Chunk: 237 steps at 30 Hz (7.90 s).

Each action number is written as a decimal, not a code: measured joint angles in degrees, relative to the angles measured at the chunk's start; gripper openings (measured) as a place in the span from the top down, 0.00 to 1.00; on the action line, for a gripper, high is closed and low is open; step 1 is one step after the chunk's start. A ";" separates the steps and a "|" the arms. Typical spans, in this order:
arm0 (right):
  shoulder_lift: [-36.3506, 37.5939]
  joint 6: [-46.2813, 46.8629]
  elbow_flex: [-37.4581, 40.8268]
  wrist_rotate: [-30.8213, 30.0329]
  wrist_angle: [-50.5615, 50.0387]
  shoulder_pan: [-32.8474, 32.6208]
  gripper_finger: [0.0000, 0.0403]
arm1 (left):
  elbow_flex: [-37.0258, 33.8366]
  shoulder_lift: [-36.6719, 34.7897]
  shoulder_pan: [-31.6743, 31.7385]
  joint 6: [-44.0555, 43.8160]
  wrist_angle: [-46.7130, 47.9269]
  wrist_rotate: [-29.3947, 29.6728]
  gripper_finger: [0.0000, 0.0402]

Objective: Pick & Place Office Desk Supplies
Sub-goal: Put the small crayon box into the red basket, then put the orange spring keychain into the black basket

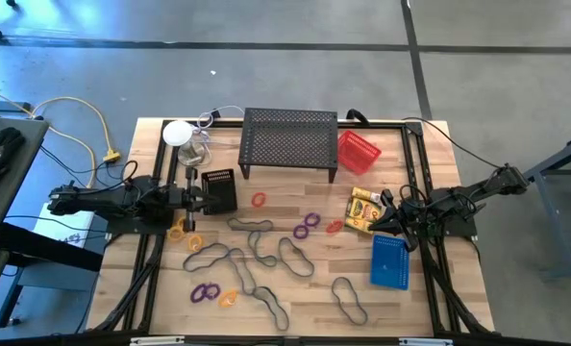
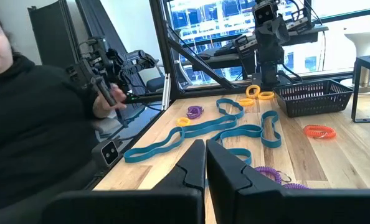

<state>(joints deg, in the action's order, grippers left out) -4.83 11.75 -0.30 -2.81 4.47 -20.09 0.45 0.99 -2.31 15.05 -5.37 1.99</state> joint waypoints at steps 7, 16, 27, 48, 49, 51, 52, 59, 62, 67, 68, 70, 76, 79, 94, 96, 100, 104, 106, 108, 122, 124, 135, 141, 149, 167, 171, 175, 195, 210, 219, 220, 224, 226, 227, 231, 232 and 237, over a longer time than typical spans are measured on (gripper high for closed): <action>0.00 -0.02 -0.01 -0.18 0.04 -0.01 1.00 | 0.00 0.02 0.00 -4.66 -0.57 0.08 1.00; -0.01 -2.76 -0.01 -3.17 0.50 -0.01 1.00 | 0.00 0.01 0.00 -15.65 -1.17 0.90 1.00; -0.02 2.99 0.01 -4.73 10.03 0.01 1.00 | 0.00 0.02 -0.25 -9.28 -2.09 1.32 1.00; -24.92 9.75 -24.67 -49.89 -22.58 3.02 0.52 | 0.00 3.74 -0.90 -5.12 -8.28 4.16 0.68; -26.35 11.51 -26.36 -48.24 -24.43 4.11 0.50 | 0.00 4.22 -0.90 -4.49 -9.36 4.16 0.66; -29.49 12.08 -29.11 -42.67 -26.58 6.43 0.48 | 0.00 5.22 -0.91 -3.24 -11.17 4.16 0.63; -31.04 11.38 -30.42 -38.80 -28.10 7.74 0.48 | 0.00 5.62 -0.92 -2.69 -12.12 4.15 0.62; -40.09 26.45 -37.83 -20.11 -55.18 16.73 0.49 | 0.00 6.73 -0.41 -1.92 -15.39 4.14 0.61; -43.84 28.87 -37.71 -16.63 -62.42 21.14 0.51 | 0.00 6.73 0.53 0.15 -17.20 4.12 0.61; -49.26 26.91 -36.36 -11.73 -62.25 26.34 0.53 | 0.00 6.73 2.32 0.61 -19.66 4.12 0.61; -50.47 25.71 -36.13 -11.08 -60.96 27.16 0.53 | 0.00 6.73 2.68 0.61 -20.02 4.12 0.61; -52.65 24.50 -35.87 -9.47 -59.60 28.80 0.53 | 0.00 6.78 3.39 0.61 -20.76 4.11 0.61; -59.09 25.83 -35.90 -5.53 -52.91 32.09 0.53 | 0.00 7.71 5.02 0.57 -22.77 3.88 0.61; -61.80 24.53 -35.90 -6.02 -50.80 32.93 0.50 | 0.00 8.62 5.51 0.44 -23.05 3.79 0.61; -75.68 16.21 -36.25 -8.17 -44.38 35.58 0.24 | 0.00 13.35 5.53 -0.49 -24.08 3.79 0.61; -76.57 15.56 -36.27 -7.93 -43.58 36.44 0.25 | 0.00 13.77 5.53 -0.49 -24.47 3.81 0.61; -76.86 15.77 -36.23 -6.23 -42.68 37.59 0.30 | 0.00 13.80 5.53 -0.50 -24.58 3.81 0.61; -76.58 16.35 -36.14 -5.05 -42.73 37.89 0.39 | 0.00 13.81 5.53 -0.51 -24.90 3.86 0.61; -76.60 16.31 -36.14 -4.82 -42.71 37.85 0.44 | 0.00 13.79 5.53 -0.84 -24.94 3.88 0.61; -76.62 16.30 -36.12 -4.35 -42.73 37.84 0.51 | 0.00 13.81 5.53 -1.41 -24.93 3.88 0.61; -72.30 16.37 -40.47 -2.30 -52.02 34.35 0.87 | 0.00 13.81 5.53 -1.99 -24.92 3.88 0.61; -70.50 16.48 -42.62 -4.37 -54.51 33.05 0.88 | 0.00 13.81 5.53 -1.99 -24.92 3.88 0.61; -67.39 9.15 -53.40 -18.21 -53.94 40.02 0.87 | 0.00 13.81 5.53 -2.01 -24.90 3.86 0.61; -70.14 9.22 -53.80 -15.36 -52.64 49.64 0.87 | 0.00 13.81 5.51 -3.52 -24.90 3.84 0.61; -76.72 4.39 -53.78 -12.11 -49.84 53.84 0.86 | 0.00 13.79 5.51 -3.52 -24.90 3.83 0.61; -81.10 3.24 -53.78 -17.09 -41.80 53.61 0.55 | 0.00 13.81 5.51 -3.96 -24.87 3.83 0.61; -79.63 1.45 -53.78 -22.72 -42.84 50.91 0.44 | 0.00 13.81 5.51 -4.40 -24.86 3.83 0.61; -74.78 -0.91 -53.78 -34.80 -44.17 46.05 0.38 | 0.00 13.81 5.51 -4.42 -24.85 3.83 0.61; -57.45 4.17 -50.50 4.77 -48.34 18.99 0.38 | 0.00 18.51 5.51 -11.46 -24.70 3.83 0.61; -73.85 6.25 -48.14 -3.25 -39.87 9.75 0.46 | 0.01 21.50 5.46 -16.04 -29.62 2.86 0.61; -84.67 12.30 -48.14 -3.69 -37.14 9.76 0.49 | 8.87 31.74 2.67 -20.38 -21.47 -2.83 0.61; -85.61 13.01 -48.14 -3.69 -36.59 9.77 0.49 | 9.58 32.86 2.36 -19.52 -21.52 -2.36 0.61; -88.81 13.83 -48.15 -5.18 -33.61 9.47 0.49 | 10.03 35.79 2.09 -16.53 -20.94 -2.13 0.61; -90.09 14.76 -48.22 -6.53 -33.08 9.25 0.49 | 10.10 36.51 2.08 -16.82 -19.84 -2.13 0.61; -90.70 15.55 -48.33 -6.98 -32.93 9.19 0.49 | 10.10 36.84 2.08 -17.38 -18.99 -2.13 0.61; -93.29 17.92 -48.45 -8.53 -32.73 9.15 0.49 | 10.15 37.48 1.59 -20.65 -16.73 -2.23 0.61; -93.62 18.26 -48.50 -8.80 -32.77 9.15 0.49 | 10.16 37.51 1.28 -21.21 -16.05 -2.31 0.61; -93.69 18.57 -48.29 -9.96 -31.25 9.19 0.53 | 10.16 37.53 -1.40 -24.16 -14.13 -2.40 0.61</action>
<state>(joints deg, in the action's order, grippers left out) -98.52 30.32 -48.59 -12.76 -26.78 -10.90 10.61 38.52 -3.70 -9.11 -19.49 -0.40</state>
